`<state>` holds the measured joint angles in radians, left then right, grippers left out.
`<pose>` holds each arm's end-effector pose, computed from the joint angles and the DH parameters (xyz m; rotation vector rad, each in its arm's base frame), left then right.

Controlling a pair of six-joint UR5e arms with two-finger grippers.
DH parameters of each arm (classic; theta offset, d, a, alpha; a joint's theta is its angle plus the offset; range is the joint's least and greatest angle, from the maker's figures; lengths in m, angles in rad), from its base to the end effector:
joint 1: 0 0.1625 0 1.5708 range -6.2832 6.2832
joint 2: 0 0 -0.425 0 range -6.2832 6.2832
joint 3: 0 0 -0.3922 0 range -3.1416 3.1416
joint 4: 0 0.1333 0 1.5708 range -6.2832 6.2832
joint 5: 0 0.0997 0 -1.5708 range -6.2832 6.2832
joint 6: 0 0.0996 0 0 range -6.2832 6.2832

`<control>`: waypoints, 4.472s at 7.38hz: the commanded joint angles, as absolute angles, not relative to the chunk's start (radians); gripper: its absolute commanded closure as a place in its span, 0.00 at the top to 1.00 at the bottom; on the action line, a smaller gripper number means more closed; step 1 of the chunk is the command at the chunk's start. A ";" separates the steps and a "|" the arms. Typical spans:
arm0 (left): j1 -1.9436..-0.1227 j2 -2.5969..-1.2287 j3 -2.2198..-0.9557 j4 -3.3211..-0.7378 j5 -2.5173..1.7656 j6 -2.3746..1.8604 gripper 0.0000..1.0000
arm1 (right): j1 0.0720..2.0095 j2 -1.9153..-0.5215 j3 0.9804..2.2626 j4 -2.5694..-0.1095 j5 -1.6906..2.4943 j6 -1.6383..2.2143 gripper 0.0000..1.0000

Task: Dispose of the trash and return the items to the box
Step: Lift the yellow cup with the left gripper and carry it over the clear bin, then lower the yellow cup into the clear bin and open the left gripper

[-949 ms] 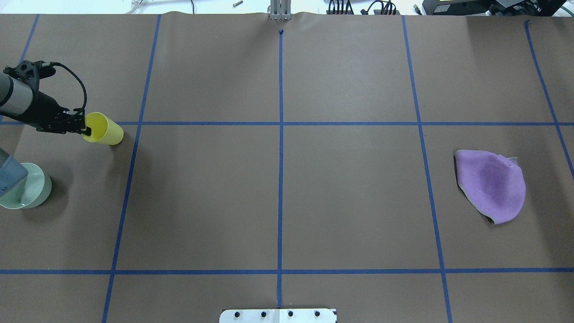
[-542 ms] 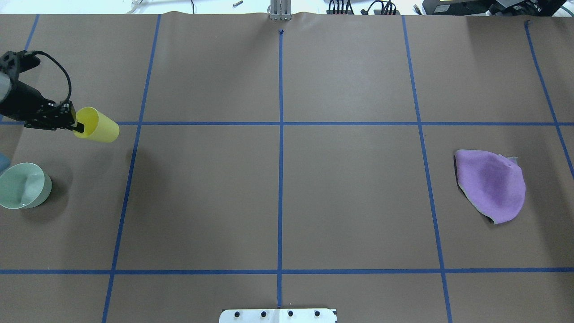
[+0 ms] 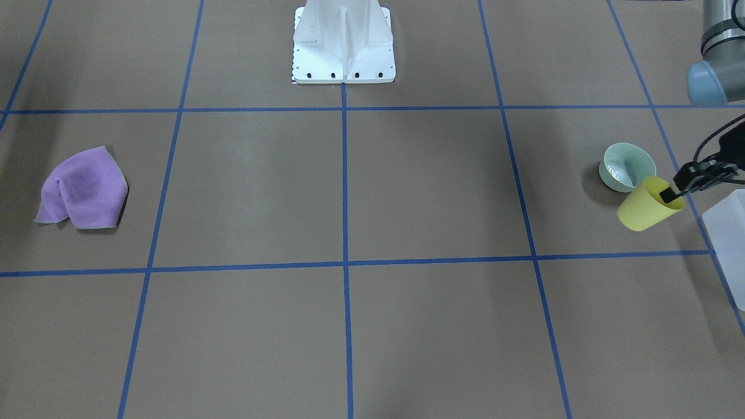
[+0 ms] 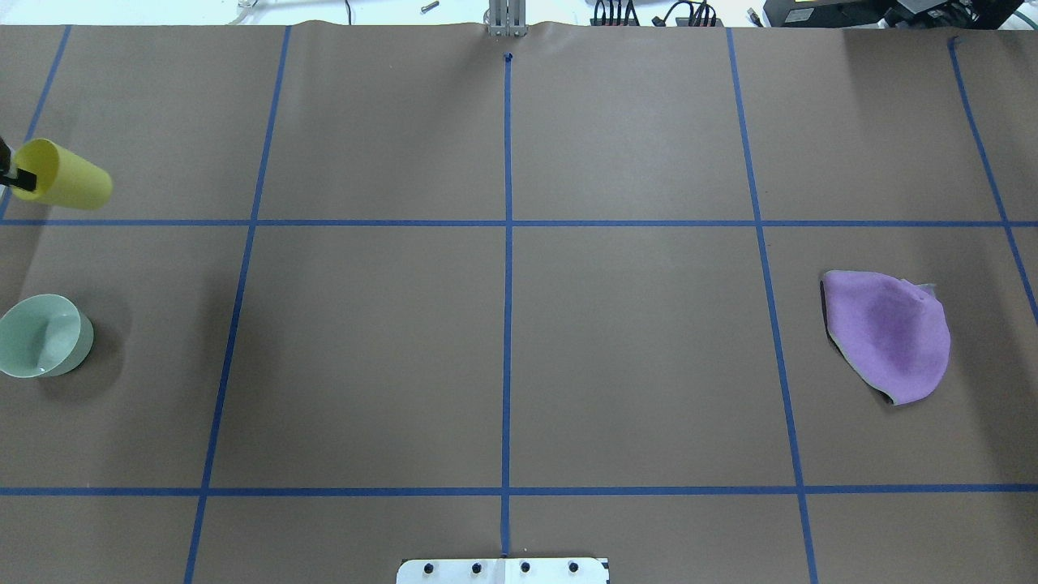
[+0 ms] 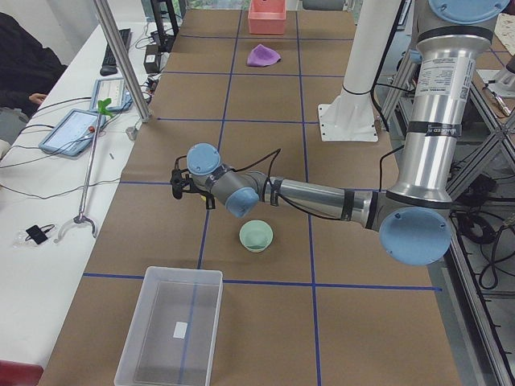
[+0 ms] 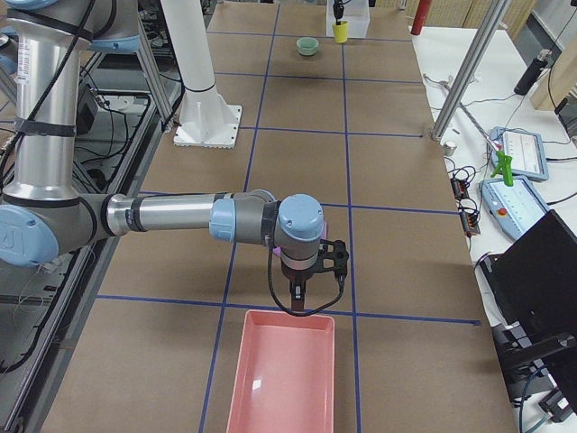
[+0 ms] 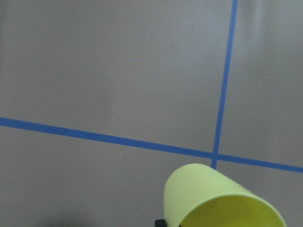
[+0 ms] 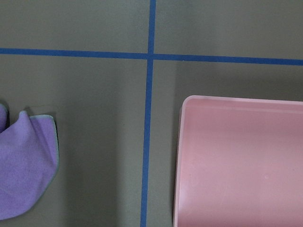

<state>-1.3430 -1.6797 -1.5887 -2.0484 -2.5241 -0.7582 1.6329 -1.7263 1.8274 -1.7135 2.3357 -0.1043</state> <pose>0.0735 -0.5476 0.5262 0.0540 1.0747 -0.1904 0.0903 -0.4162 0.6187 0.0241 -0.7654 -0.0242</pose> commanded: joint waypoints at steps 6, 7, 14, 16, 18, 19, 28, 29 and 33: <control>-1.700 -1.865 -1.203 -1.578 -2.384 0.189 0.00 | 1.632 -1.726 1.832 -1.712 2.341 -0.104 1.00; -1.701 -1.861 -1.157 -1.647 -2.385 0.175 0.00 | 1.629 -1.726 1.830 -1.712 2.341 -0.104 1.00; -1.585 -1.855 -0.997 -1.957 -2.390 -0.155 0.00 | 1.612 -1.723 1.829 -1.713 2.341 -0.103 1.00; -1.575 -1.855 -0.968 -1.959 -2.388 -0.155 0.00 | 1.608 -1.721 1.829 -1.713 2.342 -0.103 1.00; -1.553 -1.855 -0.951 -1.957 -2.388 -0.155 0.00 | 1.606 -1.720 1.829 -1.713 2.342 -0.103 1.00; -1.536 -1.855 -0.943 -1.959 -2.385 -0.153 0.00 | 1.606 -1.720 1.829 -1.713 2.342 -0.103 1.00; -1.506 -1.833 -0.949 -1.963 -2.387 -0.164 0.99 | 1.605 -1.720 1.832 -1.712 2.367 -0.103 1.00; -1.515 -1.833 -0.983 -1.963 -2.390 -0.166 0.99 | 1.605 -1.720 1.832 -1.712 2.367 -0.103 1.00; -1.592 -1.850 -1.398 -1.506 -2.439 -0.221 0.99 | 1.605 -1.720 1.830 -1.712 2.365 -0.103 1.00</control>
<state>-1.5776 -1.8452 -1.2244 -1.7011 -2.4283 -0.2137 1.6045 -1.7200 1.8314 -1.7120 2.3665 -0.1028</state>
